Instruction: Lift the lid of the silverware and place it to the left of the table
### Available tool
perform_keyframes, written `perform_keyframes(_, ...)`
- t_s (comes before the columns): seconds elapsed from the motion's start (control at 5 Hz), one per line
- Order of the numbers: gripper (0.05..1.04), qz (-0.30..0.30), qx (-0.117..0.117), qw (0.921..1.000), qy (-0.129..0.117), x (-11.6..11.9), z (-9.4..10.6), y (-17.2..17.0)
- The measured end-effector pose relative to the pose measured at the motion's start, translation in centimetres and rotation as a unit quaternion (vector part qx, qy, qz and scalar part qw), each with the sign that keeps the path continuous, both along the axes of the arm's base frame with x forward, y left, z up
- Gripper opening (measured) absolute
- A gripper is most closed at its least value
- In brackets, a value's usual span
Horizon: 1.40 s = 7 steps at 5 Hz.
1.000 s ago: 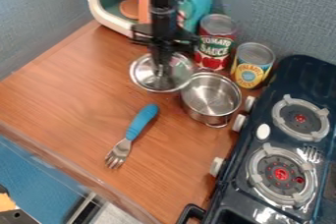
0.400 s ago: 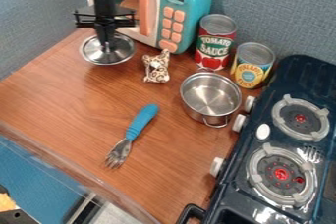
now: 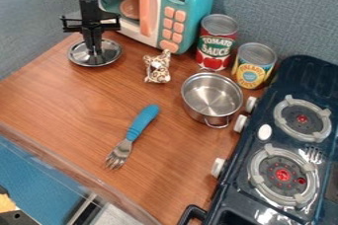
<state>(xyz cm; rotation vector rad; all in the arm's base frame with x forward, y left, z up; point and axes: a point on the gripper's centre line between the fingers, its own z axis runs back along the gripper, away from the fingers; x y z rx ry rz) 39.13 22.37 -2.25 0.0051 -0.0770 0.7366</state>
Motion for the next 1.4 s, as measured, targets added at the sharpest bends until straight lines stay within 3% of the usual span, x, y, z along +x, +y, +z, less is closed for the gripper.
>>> perform_keyframes(0.2,0.065,-0.007,0.002,1.0000,-0.002,0.6,-0.4,0.3)
perform_keyframes(0.4,0.201,-0.006,-0.005,1.0000,-0.005,0.8,-0.5,0.5)
perform_keyframes(0.8,0.752,-0.015,-0.004,0.9999,-0.002,0.7,-0.6,0.5)
perform_keyframes(1.0,0.987,-0.022,-0.016,0.9992,0.027,-0.3,0.1,0.0)
perform_keyframes(1.2,1.001,-0.042,-0.009,0.9990,0.004,-0.1,4.2,-0.5)
perform_keyframes(1.4,1.000,-0.069,-0.010,0.9973,-0.023,-0.2,5.9,-1.2)
